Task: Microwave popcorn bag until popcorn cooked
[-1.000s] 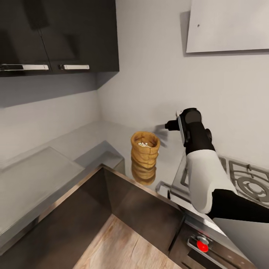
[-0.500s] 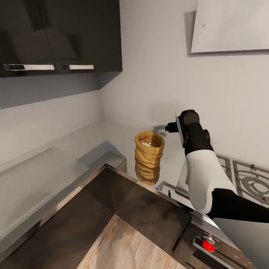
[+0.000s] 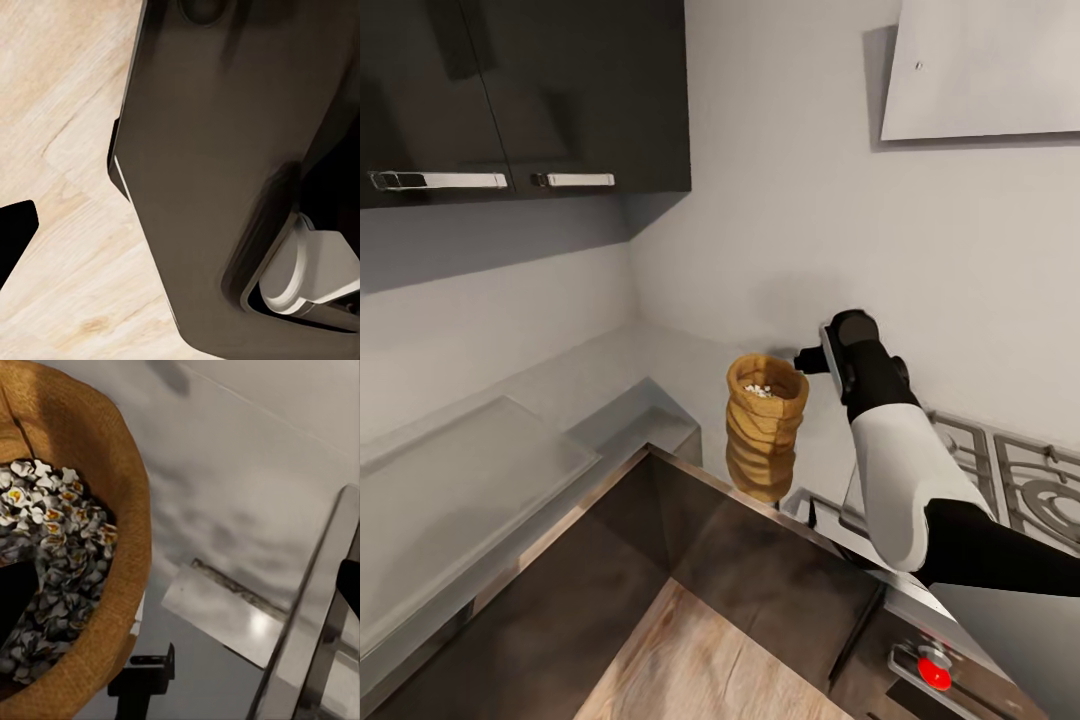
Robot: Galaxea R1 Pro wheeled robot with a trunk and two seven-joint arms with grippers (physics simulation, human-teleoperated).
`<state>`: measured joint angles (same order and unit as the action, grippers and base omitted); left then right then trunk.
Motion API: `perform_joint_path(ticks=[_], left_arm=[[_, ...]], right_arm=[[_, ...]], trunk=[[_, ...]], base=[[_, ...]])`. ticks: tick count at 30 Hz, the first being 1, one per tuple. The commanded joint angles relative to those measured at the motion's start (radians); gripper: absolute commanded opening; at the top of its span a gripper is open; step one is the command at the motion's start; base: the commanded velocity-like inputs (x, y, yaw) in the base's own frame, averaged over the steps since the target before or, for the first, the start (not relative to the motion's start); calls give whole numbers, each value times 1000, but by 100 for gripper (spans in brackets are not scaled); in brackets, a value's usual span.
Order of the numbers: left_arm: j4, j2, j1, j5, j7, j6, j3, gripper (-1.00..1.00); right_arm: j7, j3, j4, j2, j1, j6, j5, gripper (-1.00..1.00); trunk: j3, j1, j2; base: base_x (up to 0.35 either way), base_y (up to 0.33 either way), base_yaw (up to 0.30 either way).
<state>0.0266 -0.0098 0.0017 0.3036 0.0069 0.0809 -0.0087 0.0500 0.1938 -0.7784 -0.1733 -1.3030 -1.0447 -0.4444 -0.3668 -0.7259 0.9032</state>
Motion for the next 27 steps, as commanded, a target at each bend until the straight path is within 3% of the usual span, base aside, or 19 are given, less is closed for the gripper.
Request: perform_joint_path(ticks=[1,10,27], left_arm=[[1,0,0,5,1,2,-1,100],[1,1,0,5,1,2,-1,100],[1,1,0,5,1,2,-1,100]], right_arm=[[5,4,3,-1,-1,-3,-7,100],[10,8,90,-1,4,-3,1,100],[9,12,99,-1,5,-3,1,100]], trunk=[[-1,0,1],[-1,0,1],[-1,0,1]], base=[[0,0,0],[0,0,0],[0,0,0]])
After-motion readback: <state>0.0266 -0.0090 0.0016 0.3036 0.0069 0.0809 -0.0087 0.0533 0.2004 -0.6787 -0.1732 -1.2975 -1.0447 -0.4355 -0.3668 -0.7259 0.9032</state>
